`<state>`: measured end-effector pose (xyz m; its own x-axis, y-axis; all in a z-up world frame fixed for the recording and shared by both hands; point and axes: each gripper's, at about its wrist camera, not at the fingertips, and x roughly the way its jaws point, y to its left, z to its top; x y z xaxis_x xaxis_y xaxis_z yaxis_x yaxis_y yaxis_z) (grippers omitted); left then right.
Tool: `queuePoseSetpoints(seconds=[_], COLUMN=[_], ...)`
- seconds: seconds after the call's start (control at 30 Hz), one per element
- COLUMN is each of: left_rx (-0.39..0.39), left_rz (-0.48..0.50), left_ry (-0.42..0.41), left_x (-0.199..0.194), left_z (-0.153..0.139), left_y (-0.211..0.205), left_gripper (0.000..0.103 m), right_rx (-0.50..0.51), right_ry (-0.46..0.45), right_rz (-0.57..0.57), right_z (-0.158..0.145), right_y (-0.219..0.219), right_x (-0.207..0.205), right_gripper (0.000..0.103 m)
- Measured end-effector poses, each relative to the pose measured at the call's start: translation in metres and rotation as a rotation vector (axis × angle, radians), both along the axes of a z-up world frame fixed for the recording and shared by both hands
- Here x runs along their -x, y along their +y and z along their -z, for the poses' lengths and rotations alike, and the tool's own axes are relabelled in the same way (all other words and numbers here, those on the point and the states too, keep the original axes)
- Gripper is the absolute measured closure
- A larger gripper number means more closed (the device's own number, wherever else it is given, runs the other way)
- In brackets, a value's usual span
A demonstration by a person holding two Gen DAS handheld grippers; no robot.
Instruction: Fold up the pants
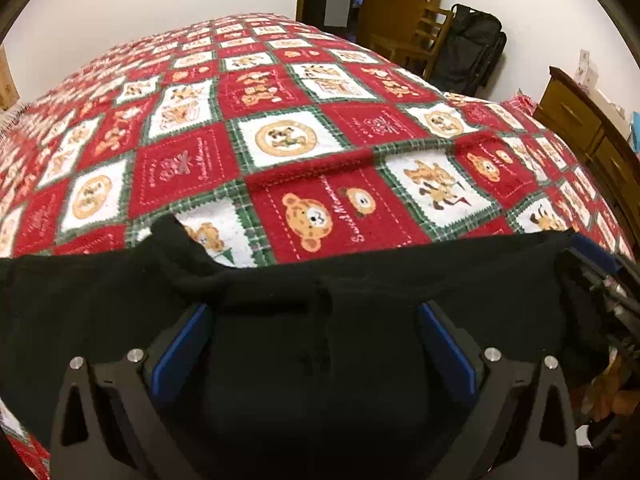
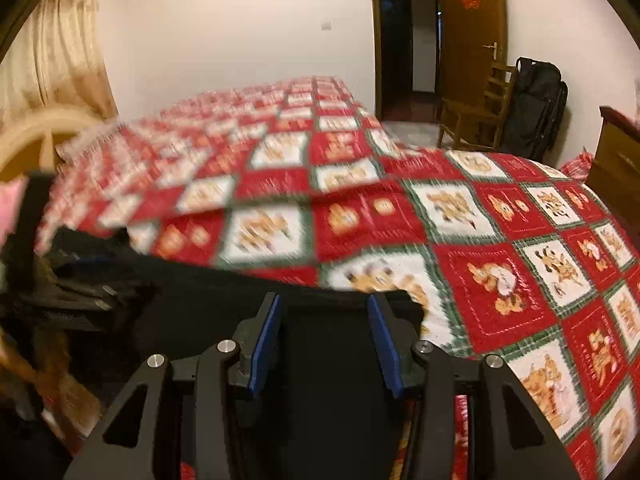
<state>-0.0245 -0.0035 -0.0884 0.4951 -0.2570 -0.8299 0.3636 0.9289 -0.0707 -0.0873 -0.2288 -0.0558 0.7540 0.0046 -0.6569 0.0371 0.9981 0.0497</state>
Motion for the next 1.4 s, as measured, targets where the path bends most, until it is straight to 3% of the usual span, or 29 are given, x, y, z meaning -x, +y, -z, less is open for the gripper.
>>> queuePoseSetpoints(seconds=[0.1,0.2,0.37,0.53,0.6,0.67,0.8,1.0,1.1,1.2,1.4], left_rx=[-0.091,-0.123,-0.169,-0.203,-0.205,-0.203,-0.097,0.094,0.221,0.322,0.231], left_rz=[-0.043,-0.117,-0.278,-0.39,-0.415,-0.446,-0.547,-0.83,-0.924,-0.931,-0.922], left_ry=[-0.084,-0.13,-0.127,-0.107,-0.092,-0.081,-0.07,-0.059,-0.027,0.021,-0.018], left_x=[0.002,-0.001,-0.007,-0.008,-0.009,-0.008,-0.001,0.015,0.025,0.023,0.012], left_z=[-0.012,-0.021,-0.022,-0.013,-0.009,-0.006,-0.01,-0.009,0.003,0.017,0.019], left_y=[0.01,0.034,0.087,0.128,0.139,0.151,0.19,0.269,0.291,0.294,0.278], left_gripper=[0.0,0.0,0.0,0.0,0.0,0.0,0.0,0.0,0.0,0.0,0.0], right_rx=[0.046,-0.019,-0.062,-0.007,-0.009,0.002,-0.018,-0.003,-0.009,-0.019,-0.028], right_ry=[-0.024,0.032,0.098,0.136,0.134,0.131,0.079,-0.067,-0.061,-0.04,-0.026], right_rz=[-0.085,-0.19,-0.274,-0.29,-0.309,-0.313,-0.293,-0.25,-0.244,-0.24,-0.238], right_z=[-0.007,0.006,0.03,0.055,0.056,0.056,0.049,0.025,0.025,0.028,0.03], right_y=[0.035,0.068,0.106,0.124,0.126,0.128,0.124,0.118,0.116,0.114,0.113], right_x=[-0.002,-0.014,-0.026,-0.027,-0.027,-0.026,-0.016,0.001,-0.002,-0.005,-0.005], right_gripper=[0.056,0.056,0.056,0.054,0.044,0.043,0.042,0.042,0.042,0.042,0.042])
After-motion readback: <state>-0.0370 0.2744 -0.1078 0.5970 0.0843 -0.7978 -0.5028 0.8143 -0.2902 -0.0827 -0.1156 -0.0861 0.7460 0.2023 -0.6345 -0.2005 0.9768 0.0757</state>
